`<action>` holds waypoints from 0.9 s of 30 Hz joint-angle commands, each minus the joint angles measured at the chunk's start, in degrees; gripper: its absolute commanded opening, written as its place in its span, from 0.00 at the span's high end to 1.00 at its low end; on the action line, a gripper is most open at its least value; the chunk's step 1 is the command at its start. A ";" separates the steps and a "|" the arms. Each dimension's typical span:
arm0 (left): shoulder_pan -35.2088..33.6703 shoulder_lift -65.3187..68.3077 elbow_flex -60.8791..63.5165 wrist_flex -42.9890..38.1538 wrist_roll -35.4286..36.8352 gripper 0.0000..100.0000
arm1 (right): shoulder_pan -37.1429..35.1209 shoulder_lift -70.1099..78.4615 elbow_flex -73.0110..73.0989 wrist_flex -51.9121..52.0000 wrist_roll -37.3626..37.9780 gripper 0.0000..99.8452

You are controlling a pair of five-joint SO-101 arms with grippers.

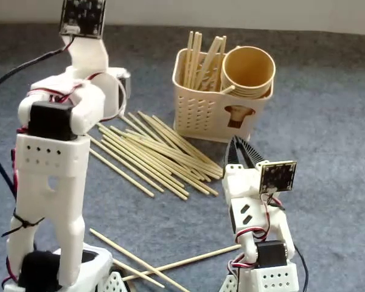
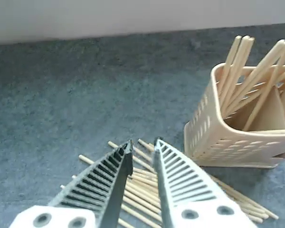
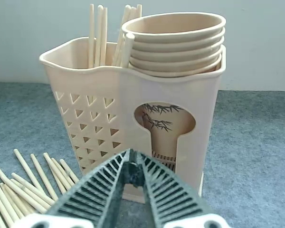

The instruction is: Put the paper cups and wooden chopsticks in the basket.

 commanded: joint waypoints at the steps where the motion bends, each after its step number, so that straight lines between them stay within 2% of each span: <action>1: -2.86 -7.34 6.64 0.18 -6.77 0.98 | 0.40 -0.40 6.99 -0.75 0.62 0.99; 4: -5.14 -12.26 14.29 -0.70 -8.00 1.00 | 0.40 -0.40 6.99 -0.75 0.62 0.99; 9: -10.95 -22.73 30.73 -9.32 -8.09 1.00 | 0.40 -0.40 6.90 -0.66 0.62 0.99; 17: -15.08 -41.19 56.75 -22.33 -8.09 1.00 | 0.31 -0.40 6.90 -0.66 0.62 0.99; 27: -15.16 -58.51 74.77 -23.74 -8.09 1.00 | 0.31 -0.31 6.90 -0.66 0.62 0.99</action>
